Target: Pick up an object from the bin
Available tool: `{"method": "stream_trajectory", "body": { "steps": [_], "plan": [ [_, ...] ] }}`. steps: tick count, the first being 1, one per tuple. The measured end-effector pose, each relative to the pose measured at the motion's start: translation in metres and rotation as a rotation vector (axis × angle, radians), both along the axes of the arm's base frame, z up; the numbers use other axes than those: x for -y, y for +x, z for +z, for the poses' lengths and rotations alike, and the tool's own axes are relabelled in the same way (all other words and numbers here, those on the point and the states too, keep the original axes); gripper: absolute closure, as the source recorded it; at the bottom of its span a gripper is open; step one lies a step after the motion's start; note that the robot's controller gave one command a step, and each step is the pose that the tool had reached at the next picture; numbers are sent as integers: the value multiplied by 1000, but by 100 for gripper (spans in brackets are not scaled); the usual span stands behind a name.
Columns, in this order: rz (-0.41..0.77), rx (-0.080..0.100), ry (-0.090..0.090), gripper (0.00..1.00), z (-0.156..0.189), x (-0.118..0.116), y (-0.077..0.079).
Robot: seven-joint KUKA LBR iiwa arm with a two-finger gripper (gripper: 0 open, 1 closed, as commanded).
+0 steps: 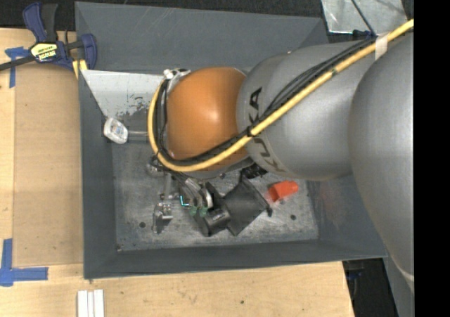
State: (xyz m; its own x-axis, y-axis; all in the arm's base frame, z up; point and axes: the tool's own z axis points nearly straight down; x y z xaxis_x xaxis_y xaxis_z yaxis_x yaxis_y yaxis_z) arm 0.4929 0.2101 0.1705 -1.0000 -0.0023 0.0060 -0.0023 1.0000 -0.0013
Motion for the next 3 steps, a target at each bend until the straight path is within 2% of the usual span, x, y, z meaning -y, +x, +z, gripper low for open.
{"method": "stream_trajectory", "body": {
  "steps": [1, 2, 3],
  "plan": [
    [-100, 4, -3, 0, -38, 65, 10],
    [-117, 30, 11, 0, -63, 81, 33],
    [-119, 43, 11, 0, -68, 92, 42]
  ]
}}
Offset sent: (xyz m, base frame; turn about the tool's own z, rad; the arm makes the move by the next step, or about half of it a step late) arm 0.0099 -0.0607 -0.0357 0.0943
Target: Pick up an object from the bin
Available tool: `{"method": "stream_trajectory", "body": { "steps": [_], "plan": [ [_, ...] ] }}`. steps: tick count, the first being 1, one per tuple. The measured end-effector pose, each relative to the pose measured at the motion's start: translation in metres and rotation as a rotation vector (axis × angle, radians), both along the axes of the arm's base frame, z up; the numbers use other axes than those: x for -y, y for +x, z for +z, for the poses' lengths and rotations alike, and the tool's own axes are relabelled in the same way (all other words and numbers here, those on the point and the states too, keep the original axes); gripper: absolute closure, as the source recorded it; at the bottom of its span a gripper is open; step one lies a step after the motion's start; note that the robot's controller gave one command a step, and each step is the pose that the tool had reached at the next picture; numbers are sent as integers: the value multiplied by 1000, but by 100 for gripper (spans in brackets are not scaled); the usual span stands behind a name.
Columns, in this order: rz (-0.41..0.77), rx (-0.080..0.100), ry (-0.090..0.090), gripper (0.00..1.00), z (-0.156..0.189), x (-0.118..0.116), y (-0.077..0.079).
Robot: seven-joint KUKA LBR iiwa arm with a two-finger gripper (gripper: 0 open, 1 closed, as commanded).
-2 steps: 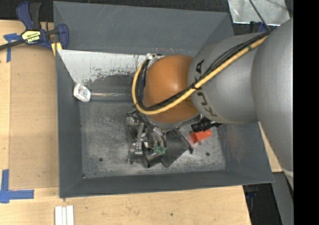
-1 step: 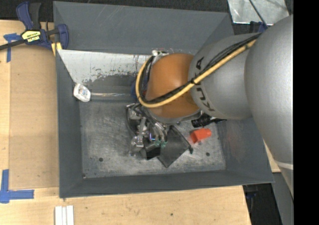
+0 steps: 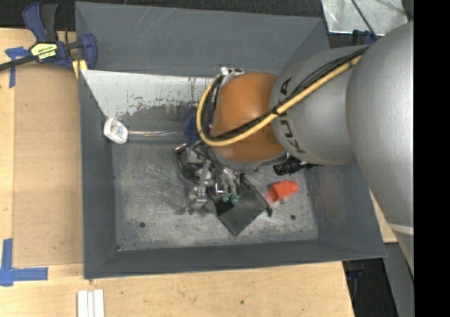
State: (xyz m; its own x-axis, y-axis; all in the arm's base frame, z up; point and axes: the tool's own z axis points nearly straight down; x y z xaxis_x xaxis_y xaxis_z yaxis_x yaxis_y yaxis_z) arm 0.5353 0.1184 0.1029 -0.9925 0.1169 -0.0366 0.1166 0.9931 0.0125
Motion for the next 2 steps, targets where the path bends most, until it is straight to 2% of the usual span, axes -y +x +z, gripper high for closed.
{"method": "stream_trajectory", "body": {
  "steps": [1, 2],
  "plan": [
    [25, -34, -9, 0, -22, 64, 39],
    [27, -36, -8, 100, -22, 61, 37]
  ]
}}
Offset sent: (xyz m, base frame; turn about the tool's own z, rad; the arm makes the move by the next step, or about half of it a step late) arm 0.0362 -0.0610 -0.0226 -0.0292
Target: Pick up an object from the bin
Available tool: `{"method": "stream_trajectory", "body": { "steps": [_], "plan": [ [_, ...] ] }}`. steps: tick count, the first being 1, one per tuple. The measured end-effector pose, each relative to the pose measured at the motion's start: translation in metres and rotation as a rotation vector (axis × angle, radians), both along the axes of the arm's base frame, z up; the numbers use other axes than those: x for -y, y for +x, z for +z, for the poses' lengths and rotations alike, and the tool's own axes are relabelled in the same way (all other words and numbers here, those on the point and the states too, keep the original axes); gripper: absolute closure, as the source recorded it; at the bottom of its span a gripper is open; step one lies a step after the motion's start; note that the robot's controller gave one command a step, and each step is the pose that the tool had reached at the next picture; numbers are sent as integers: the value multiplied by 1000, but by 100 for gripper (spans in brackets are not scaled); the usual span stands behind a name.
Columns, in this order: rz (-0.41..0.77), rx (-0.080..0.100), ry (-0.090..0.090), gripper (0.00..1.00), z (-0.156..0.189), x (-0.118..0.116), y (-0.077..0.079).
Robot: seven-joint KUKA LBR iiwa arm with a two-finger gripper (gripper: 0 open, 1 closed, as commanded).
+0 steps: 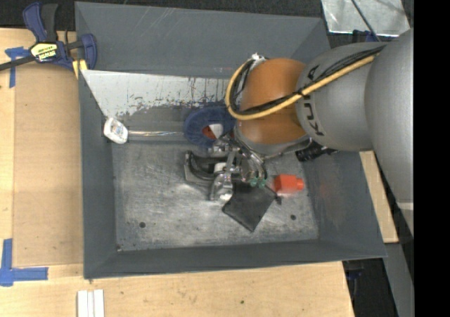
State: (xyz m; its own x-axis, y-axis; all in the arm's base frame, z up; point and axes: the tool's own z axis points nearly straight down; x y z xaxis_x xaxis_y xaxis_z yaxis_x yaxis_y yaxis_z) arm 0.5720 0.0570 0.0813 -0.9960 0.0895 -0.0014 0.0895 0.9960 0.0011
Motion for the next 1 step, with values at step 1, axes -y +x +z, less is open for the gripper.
{"method": "stream_trajectory", "body": {
  "steps": [1],
  "plan": [
    [48, 2, -2, 100, 162, 14, -13]
  ]
}}
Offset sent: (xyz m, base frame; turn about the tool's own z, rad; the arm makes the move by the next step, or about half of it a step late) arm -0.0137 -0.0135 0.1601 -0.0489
